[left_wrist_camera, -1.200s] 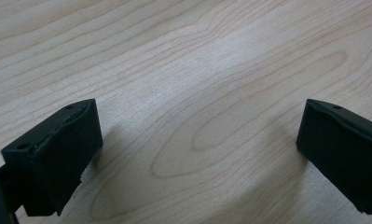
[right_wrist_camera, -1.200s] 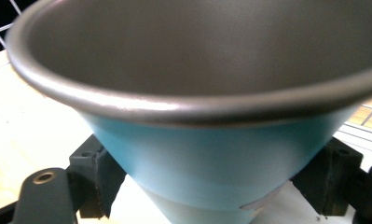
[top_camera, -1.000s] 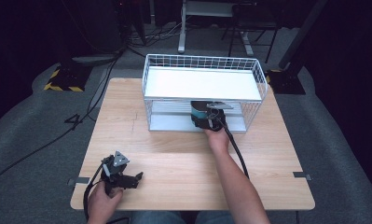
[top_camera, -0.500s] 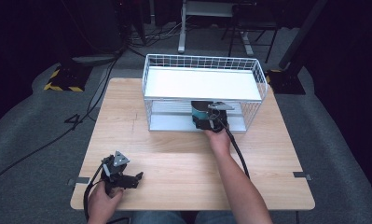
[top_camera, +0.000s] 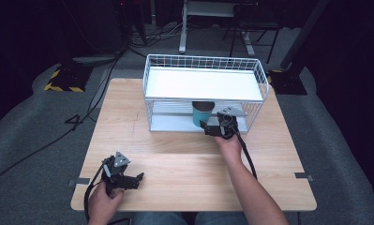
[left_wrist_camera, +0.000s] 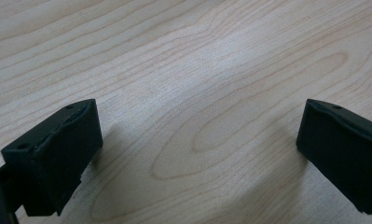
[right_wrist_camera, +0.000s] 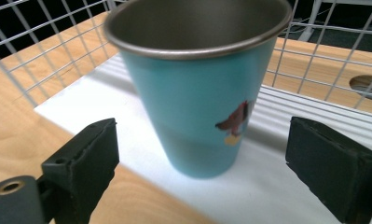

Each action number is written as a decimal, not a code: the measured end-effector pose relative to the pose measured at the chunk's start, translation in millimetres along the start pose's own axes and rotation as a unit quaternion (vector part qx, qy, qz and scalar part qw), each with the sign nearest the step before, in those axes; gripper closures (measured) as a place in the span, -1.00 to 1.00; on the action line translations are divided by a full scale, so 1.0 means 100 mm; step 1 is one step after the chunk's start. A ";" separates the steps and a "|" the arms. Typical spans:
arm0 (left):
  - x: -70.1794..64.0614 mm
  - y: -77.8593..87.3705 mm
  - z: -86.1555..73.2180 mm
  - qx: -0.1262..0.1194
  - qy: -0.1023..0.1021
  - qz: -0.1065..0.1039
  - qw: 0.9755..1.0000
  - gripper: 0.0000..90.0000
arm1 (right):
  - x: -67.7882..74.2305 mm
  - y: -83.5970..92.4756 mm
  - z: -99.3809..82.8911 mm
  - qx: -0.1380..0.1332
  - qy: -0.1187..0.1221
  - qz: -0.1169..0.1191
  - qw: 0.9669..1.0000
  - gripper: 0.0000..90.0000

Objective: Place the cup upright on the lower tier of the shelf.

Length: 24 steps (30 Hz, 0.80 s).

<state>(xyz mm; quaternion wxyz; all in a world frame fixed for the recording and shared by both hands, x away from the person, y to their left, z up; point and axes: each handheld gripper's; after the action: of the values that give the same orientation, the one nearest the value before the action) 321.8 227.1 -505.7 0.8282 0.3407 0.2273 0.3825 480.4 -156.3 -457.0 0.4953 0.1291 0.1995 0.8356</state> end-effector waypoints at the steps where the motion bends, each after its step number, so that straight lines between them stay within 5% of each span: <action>1: 0.00 0.00 0.00 -0.001 0.002 0.000 1.000 -0.99 | 0.00 0.10 0.02 0.004 0.011 0.005 1.000 -0.77; 15: -0.01 0.00 0.00 -0.002 0.003 0.000 1.000 -0.99 | -0.01 0.82 0.06 0.009 0.058 0.032 0.998 -0.75; 24: 0.00 0.00 0.00 0.000 0.001 0.001 1.000 -0.99 | -0.10 1.13 -0.01 0.017 0.058 0.050 0.997 -0.71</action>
<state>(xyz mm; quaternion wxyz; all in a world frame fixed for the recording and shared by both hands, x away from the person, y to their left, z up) 321.8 226.9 -505.8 0.8277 0.3400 0.2282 0.3836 397.0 -213.3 -406.3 0.4381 0.0988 0.2355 0.8619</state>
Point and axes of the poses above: each handheld gripper's, and its own axes: y roughly backward along the jaws, z roughly out of its top, x roughly to its left, and after that the axes turned 7 degrees about -z, right-handed
